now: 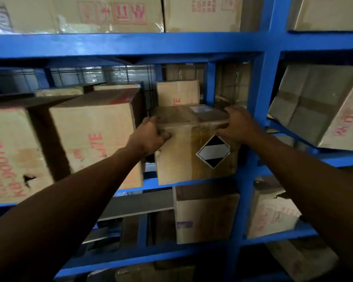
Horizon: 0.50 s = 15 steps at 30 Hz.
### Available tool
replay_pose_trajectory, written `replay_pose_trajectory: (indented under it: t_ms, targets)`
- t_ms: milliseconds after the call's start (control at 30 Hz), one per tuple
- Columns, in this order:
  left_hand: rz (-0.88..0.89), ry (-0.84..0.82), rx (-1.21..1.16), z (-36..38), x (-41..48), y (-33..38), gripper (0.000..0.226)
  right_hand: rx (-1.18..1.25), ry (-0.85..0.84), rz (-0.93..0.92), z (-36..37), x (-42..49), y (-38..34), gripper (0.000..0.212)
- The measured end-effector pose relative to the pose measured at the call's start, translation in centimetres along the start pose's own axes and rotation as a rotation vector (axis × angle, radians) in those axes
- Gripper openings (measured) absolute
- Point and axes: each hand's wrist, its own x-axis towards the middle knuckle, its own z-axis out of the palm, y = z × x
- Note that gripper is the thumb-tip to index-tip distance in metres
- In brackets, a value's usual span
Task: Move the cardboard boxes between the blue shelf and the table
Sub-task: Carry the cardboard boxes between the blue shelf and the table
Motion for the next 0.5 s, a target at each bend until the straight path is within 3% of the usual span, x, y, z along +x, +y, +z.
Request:
replay_pose_trajectory:
  t_ms: [100,200,367,500]
  targets:
    - [-0.043,-0.022,-0.004,2.3,2.1,0.2,0.081,-0.003,-0.017,0.031,0.2,2.0,2.7,0.097]
    - [-0.053,0.020,-0.020,3.8,2.7,-0.2,0.079,0.078,-0.088,0.034,1.2,2.9,4.5,0.075]
    - [-0.100,0.082,-0.199,4.2,2.6,-1.6,0.090,0.188,-0.089,-0.015,2.7,4.1,6.0,0.095]
    - [-0.139,0.114,-0.235,4.1,2.0,-1.0,0.091,0.265,-0.064,-0.022,3.0,3.9,6.2,0.092]
